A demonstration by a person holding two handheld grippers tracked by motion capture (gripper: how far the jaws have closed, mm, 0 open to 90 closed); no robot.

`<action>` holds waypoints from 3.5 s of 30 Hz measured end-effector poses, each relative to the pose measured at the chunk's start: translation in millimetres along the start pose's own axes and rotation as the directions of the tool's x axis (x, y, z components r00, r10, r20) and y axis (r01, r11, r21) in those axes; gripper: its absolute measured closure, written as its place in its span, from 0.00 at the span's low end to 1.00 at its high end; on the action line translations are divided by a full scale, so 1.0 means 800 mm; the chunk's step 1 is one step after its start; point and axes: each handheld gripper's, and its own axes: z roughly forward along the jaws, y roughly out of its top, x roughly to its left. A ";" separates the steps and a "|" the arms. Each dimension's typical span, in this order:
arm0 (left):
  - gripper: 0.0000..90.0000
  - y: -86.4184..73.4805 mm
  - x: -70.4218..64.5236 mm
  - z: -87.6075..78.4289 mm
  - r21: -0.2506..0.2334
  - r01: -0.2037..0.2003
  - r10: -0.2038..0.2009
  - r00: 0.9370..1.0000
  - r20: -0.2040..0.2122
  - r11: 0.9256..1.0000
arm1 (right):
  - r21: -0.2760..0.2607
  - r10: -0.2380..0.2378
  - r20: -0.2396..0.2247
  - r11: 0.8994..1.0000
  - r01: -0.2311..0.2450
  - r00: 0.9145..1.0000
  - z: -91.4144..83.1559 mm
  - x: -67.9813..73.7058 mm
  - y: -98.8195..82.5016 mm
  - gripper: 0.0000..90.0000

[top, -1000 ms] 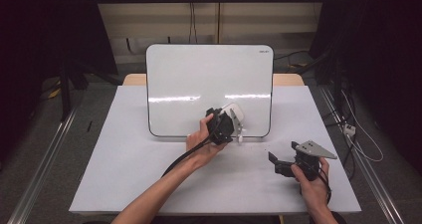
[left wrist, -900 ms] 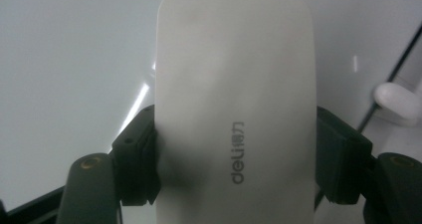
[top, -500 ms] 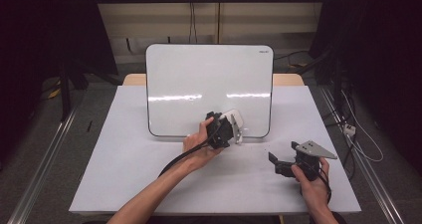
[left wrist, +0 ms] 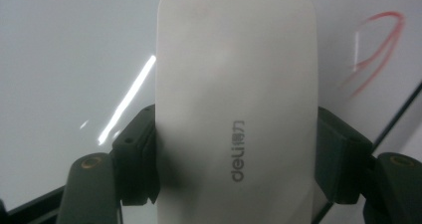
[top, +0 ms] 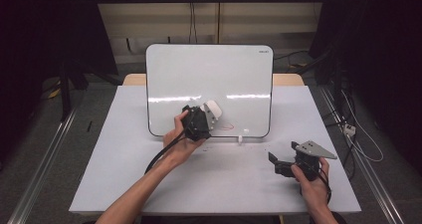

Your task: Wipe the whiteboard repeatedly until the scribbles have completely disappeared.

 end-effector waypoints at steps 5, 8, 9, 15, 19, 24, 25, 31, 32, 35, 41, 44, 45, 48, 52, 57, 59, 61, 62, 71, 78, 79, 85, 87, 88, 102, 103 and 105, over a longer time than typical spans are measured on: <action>0.34 -0.020 0.028 -0.008 0.002 0.098 -0.098 0.995 -0.021 0.995 | 0.001 0.003 0.001 1.000 -0.003 1.000 0.000 0.000 0.000 0.07; 0.34 -0.028 0.033 -0.010 -0.007 0.149 -0.150 0.988 -0.027 0.989 | 0.001 0.004 0.002 1.000 -0.004 1.000 0.001 0.000 0.000 0.07; 0.34 -0.028 0.031 -0.010 -0.007 0.147 -0.147 0.988 -0.042 0.989 | 0.002 0.002 0.004 1.000 -0.002 1.000 0.001 0.000 0.000 0.07; 0.34 -0.029 0.013 -0.009 -0.001 0.154 -0.154 0.987 -0.050 0.988 | 0.003 0.003 0.004 1.000 -0.003 1.000 0.001 0.000 0.000 0.07; 0.34 -0.030 -0.005 -0.008 0.005 0.124 -0.124 0.991 -0.042 0.992 | 0.004 0.001 0.002 1.000 -0.001 1.000 0.002 0.001 0.000 0.07; 0.34 -0.027 -0.007 -0.007 0.010 0.138 -0.137 0.989 -0.057 0.990 | 0.004 0.001 0.001 1.000 -0.001 1.000 0.002 0.001 0.000 0.07; 0.34 -0.026 -0.008 -0.006 0.010 0.138 -0.137 0.989 -0.061 0.990 | 0.006 0.004 0.002 1.000 -0.004 1.000 0.002 0.001 0.000 0.07; 0.33 -0.021 -0.008 -0.003 0.016 0.138 -0.137 0.989 -0.056 0.990 | 0.005 0.000 0.003 1.000 0.000 1.000 0.004 0.001 0.001 0.07; 0.33 -0.021 -0.009 -0.003 0.015 0.135 -0.134 0.989 -0.055 0.991 | 0.006 0.001 0.003 1.000 -0.001 1.000 0.003 0.001 0.001 0.07; 0.33 -0.020 -0.009 -0.002 0.013 0.137 -0.136 0.989 -0.059 0.990 | 0.005 -0.001 0.002 1.000 0.001 1.000 0.004 0.001 0.001 0.07; 0.33 -0.017 -0.010 -0.001 0.007 0.139 -0.138 0.989 -0.060 0.990 | 0.006 -0.001 0.001 1.000 0.000 1.000 0.004 0.001 0.001 0.07; 0.33 -0.016 -0.011 -0.001 0.011 0.133 -0.132 0.989 -0.058 0.991 | 0.006 0.000 0.001 1.000 0.000 1.000 0.004 0.001 0.001 0.07; 0.33 -0.016 -0.011 -0.001 0.010 0.135 -0.134 0.989 -0.059 0.991 | 0.006 0.000 0.001 1.000 0.000 1.000 0.004 0.001 0.001 0.07; 0.32 -0.016 -0.011 -0.001 0.008 0.133 -0.132 0.990 -0.058 0.991 | 0.006 0.000 0.001 1.000 0.000 1.000 0.004 0.001 0.001 0.07; 0.32 -0.014 -0.012 0.000 0.002 0.126 -0.125 0.990 -0.060 0.992 | 0.007 0.000 0.001 1.000 0.000 1.000 0.004 0.001 0.001 0.07; 0.32 -0.012 -0.014 0.001 -0.005 0.110 -0.110 0.992 -0.059 0.994 | 0.006 0.000 0.002 1.000 0.000 1.000 0.004 0.001 0.001 0.07; 0.31 -0.010 -0.016 0.002 -0.005 0.100 -0.100 0.993 -0.059 0.995 | 0.007 -0.001 0.001 1.000 0.001 1.000 0.004 0.001 0.001 0.07; 0.31 -0.006 -0.018 0.003 -0.012 0.099 -0.100 0.994 -0.052 0.995 | 0.006 -0.001 0.001 1.000 0.001 1.000 0.004 0.001 0.001 0.07; 0.30 -0.004 -0.020 0.004 -0.013 0.094 -0.094 0.994 -0.051 0.995 | 0.007 0.000 0.001 1.000 0.000 1.000 0.004 0.001 0.001 0.07; 0.33 0.025 -0.047 0.014 -0.030 0.034 -0.034 0.999 -0.023 0.999 | 0.004 0.002 0.000 1.000 -0.002 1.000 0.003 0.000 0.001 0.07; 0.33 0.037 -0.058 0.019 -0.028 0.004 -0.005 0.999 -0.036 1.000 | 0.004 0.007 -0.006 1.000 -0.007 1.000 0.002 0.000 0.000 0.07; 0.33 0.038 -0.059 0.019 -0.031 0.006 -0.007 0.999 -0.034 0.999 | 0.003 0.005 -0.005 1.000 -0.005 1.000 0.002 0.000 0.000 0.07; 0.33 0.049 -0.071 0.023 -0.033 -0.018 0.017 0.999 -0.034 0.999 | 0.004 0.003 -0.004 1.000 -0.003 1.000 0.003 0.001 0.001 0.07; 0.33 0.054 -0.076 0.024 -0.034 -0.030 0.029 0.999 -0.034 0.999 | 0.004 0.003 -0.002 1.000 -0.002 1.000 0.003 0.000 0.001 0.07; 0.33 0.056 -0.078 0.025 -0.036 -0.036 0.035 0.999 -0.033 0.999 | 0.005 0.004 0.000 1.000 -0.004 1.000 0.003 0.000 0.000 0.07; 0.33 0.085 -0.106 0.036 -0.047 -0.075 0.074 0.997 -0.017 0.996 | 0.004 0.005 -0.009 1.000 -0.005 1.000 0.002 0.000 0.000 0.07; 0.33 0.087 -0.107 0.036 -0.048 -0.082 0.081 0.997 -0.017 0.995 | 0.004 0.005 -0.009 1.000 -0.005 1.000 0.002 0.000 0.000 0.07; 0.33 0.093 -0.111 0.038 -0.044 -0.091 0.090 0.996 -0.016 0.995 | 0.002 0.005 -0.008 1.000 -0.005 1.000 0.002 0.000 0.000 0.07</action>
